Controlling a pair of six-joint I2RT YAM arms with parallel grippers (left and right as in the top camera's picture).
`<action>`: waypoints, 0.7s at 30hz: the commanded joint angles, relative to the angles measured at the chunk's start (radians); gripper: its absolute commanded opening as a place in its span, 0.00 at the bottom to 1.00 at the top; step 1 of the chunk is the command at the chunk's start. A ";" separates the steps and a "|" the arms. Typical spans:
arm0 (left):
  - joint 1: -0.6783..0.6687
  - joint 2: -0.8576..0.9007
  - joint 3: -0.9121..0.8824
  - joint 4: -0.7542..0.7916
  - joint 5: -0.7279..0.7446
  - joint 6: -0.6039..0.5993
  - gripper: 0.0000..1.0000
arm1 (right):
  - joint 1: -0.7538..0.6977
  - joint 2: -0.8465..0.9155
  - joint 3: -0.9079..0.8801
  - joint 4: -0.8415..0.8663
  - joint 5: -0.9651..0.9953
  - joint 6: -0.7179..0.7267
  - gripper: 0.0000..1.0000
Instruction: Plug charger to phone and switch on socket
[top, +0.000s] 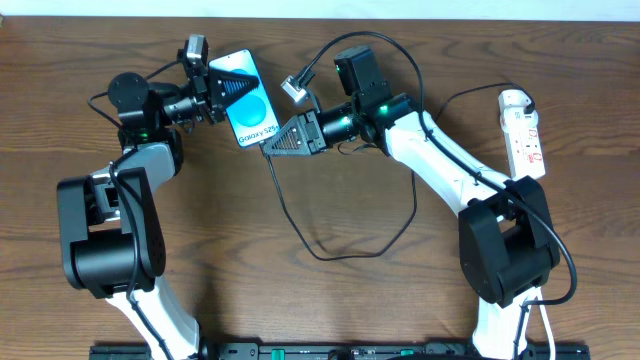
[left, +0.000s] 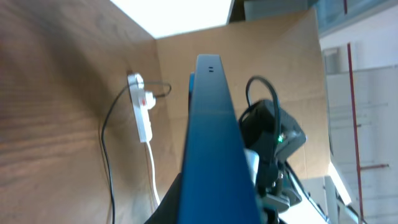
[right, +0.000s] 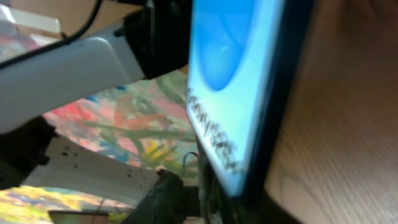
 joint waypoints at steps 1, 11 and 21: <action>-0.005 -0.003 0.013 0.010 0.066 0.020 0.07 | -0.006 -0.010 0.014 -0.026 0.022 -0.049 0.39; -0.004 -0.003 0.003 -0.044 0.088 0.077 0.07 | -0.042 -0.010 0.014 -0.060 0.077 -0.075 0.51; -0.005 -0.003 -0.052 -0.395 0.083 0.401 0.07 | -0.139 -0.010 0.014 -0.109 0.255 -0.071 0.52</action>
